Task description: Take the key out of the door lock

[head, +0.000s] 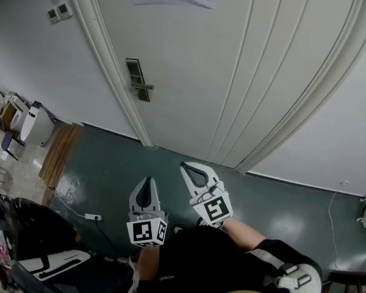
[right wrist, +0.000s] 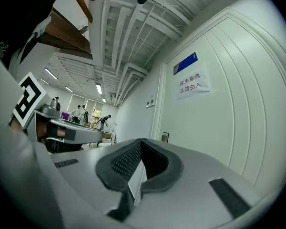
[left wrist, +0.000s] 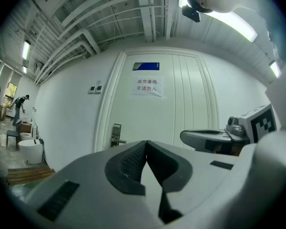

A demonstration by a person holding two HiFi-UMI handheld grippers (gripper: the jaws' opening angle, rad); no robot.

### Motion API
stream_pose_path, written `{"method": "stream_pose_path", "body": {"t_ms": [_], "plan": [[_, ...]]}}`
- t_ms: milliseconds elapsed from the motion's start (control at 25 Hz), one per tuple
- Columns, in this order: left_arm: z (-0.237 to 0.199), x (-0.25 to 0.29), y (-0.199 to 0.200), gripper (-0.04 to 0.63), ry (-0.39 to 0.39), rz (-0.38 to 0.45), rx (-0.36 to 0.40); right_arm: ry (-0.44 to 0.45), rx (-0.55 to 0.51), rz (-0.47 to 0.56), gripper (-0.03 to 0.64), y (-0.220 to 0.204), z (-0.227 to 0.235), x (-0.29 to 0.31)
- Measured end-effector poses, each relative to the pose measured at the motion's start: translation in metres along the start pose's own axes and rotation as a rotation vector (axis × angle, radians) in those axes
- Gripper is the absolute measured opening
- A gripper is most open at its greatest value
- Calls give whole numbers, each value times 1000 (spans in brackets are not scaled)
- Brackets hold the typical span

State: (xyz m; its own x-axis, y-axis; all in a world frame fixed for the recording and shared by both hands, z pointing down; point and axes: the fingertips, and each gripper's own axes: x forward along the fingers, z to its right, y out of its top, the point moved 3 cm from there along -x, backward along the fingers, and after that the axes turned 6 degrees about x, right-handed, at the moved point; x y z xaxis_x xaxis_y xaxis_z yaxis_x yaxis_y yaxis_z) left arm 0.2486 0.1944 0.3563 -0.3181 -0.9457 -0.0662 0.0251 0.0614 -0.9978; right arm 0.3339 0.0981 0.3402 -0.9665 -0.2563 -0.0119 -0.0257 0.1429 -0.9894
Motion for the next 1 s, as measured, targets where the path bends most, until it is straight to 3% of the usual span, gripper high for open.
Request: {"method": "stream_pose_path", "body": {"t_ms": [280, 640, 760, 800, 1000], "plan": [[4, -5, -4, 23, -6, -38, 11, 8, 76, 8, 8, -4, -6, -2], [2, -9, -24, 33, -40, -83, -42, 15, 82, -3, 9, -14, -13, -3], [-10, -13, -30, 235, -20, -98, -69, 7, 96, -2, 9, -15, -15, -2], [-15, -16, -33, 269, -14, -103, -92, 4, 98, -4, 8, -15, -16, -2], [-38, -34, -40, 273, -19, -117, -185, -4, 96, -20, 9, -14, -28, 5]]}}
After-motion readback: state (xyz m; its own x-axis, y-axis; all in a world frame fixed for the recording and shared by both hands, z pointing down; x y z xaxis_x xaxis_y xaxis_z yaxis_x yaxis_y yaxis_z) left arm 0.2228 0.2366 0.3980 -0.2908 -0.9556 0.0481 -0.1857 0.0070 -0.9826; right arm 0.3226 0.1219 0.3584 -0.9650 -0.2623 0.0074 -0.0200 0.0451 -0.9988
